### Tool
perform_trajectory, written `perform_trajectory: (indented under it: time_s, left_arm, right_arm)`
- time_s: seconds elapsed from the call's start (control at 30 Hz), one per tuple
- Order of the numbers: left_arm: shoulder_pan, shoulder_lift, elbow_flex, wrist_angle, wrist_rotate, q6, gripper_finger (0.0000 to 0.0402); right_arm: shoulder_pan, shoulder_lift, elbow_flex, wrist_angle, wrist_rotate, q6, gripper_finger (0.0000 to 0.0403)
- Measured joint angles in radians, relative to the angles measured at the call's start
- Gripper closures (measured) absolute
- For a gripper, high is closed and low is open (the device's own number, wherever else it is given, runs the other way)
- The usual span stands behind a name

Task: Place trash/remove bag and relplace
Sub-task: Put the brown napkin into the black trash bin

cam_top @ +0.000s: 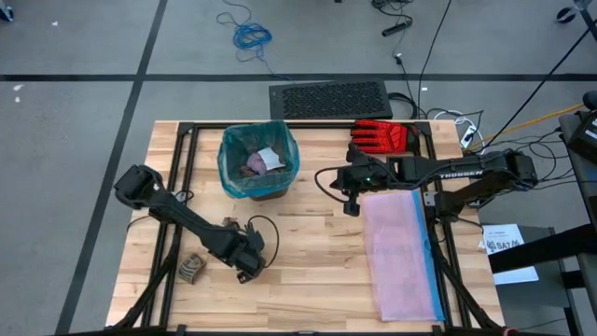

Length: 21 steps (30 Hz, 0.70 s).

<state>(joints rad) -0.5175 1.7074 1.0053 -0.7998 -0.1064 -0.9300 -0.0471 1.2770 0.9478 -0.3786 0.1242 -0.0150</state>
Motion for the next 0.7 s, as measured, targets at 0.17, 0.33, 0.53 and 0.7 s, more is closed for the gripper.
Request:
perform_trajectory:
  time_s: [0.17, 0.33, 0.53, 0.7]
  left_arm:
    - [-0.002, 0.094, 0.005, 0.003, -0.003, 0.0, 0.0242]
    - [-0.001, 0.107, 0.031, -0.01, 0.063, 0.104, 0.0317]
    - [-0.024, -0.013, 0.174, -0.164, 0.086, 0.253, 0.0393]
    - [-0.007, -0.099, 0.331, -0.359, -0.092, 0.256, 0.0399]
  right_arm:
    - [0.0, 0.0, 0.0, 0.0, 0.001, 0.0, 0.0403]
    - [0.002, 0.0, 0.0, -0.002, 0.001, -0.003, 0.0403]
    - [0.003, 0.0, 0.0, -0.007, 0.003, -0.005, 0.0403]
    - [0.003, 0.0, 0.0, -0.003, 0.004, -0.007, 0.0403]
